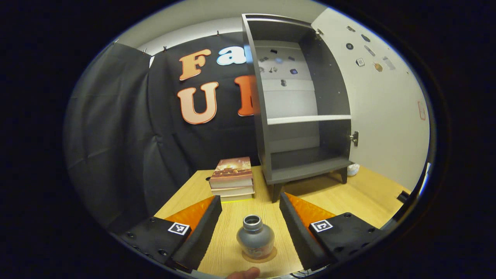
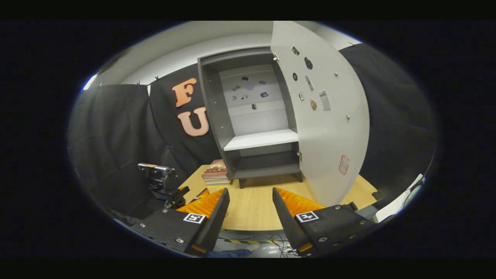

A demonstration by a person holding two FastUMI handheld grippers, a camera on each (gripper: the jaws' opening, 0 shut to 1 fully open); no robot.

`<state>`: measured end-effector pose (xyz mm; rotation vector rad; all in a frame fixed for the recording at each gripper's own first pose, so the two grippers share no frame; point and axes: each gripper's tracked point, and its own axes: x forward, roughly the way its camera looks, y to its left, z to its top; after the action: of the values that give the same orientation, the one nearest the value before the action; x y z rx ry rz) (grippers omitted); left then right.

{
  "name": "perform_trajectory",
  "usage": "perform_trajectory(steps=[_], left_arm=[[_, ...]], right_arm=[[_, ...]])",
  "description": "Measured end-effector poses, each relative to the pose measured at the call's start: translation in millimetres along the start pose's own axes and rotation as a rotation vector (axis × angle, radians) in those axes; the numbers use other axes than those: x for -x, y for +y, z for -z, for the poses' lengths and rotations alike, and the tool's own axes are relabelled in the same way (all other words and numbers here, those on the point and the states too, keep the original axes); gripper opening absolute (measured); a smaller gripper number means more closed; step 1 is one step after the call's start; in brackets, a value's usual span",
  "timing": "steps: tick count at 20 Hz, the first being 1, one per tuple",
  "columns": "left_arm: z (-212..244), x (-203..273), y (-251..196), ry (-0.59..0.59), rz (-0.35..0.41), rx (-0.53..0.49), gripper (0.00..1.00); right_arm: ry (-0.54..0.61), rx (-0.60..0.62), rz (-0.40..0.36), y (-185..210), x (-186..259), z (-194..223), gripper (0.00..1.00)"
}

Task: Open the cabinet door with the right hand, grasp the bottle in the cabinet with the left hand and place it on the coaster, then close the cabinet door with the right hand.

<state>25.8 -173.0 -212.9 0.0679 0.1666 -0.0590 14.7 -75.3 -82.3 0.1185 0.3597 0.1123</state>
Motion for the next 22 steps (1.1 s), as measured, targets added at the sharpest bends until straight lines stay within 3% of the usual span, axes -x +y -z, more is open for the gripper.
perform_trajectory(steps=[1,2,6,11,13,17,22], left_arm=[[-15,2,2,-0.017,0.005,0.007,1.0],[-25,3,3,-0.028,0.006,0.009,0.94],[-59,8,3,-0.052,0.009,0.006,0.98],[-78,5,-7,-0.044,0.04,-0.006,0.94],[-85,5,-6,-0.041,0.031,0.008,0.98],[-96,13,-5,-0.039,0.003,0.0,0.98],[-95,14,-5,-0.021,-0.04,-0.01,0.98]], right_arm=[[-0.031,0.012,0.017,-10,4,-14,0.7],[-0.054,0.018,0.034,-21,7,-25,0.7],[-0.141,0.022,0.117,-71,24,-68,0.7],[-0.203,0.043,0.197,-126,35,-99,0.71],[-0.218,0.061,0.225,-146,36,-111,0.71],[-0.242,0.034,0.253,-184,40,-124,0.71],[-0.221,0.041,0.216,-200,20,-125,0.71]])
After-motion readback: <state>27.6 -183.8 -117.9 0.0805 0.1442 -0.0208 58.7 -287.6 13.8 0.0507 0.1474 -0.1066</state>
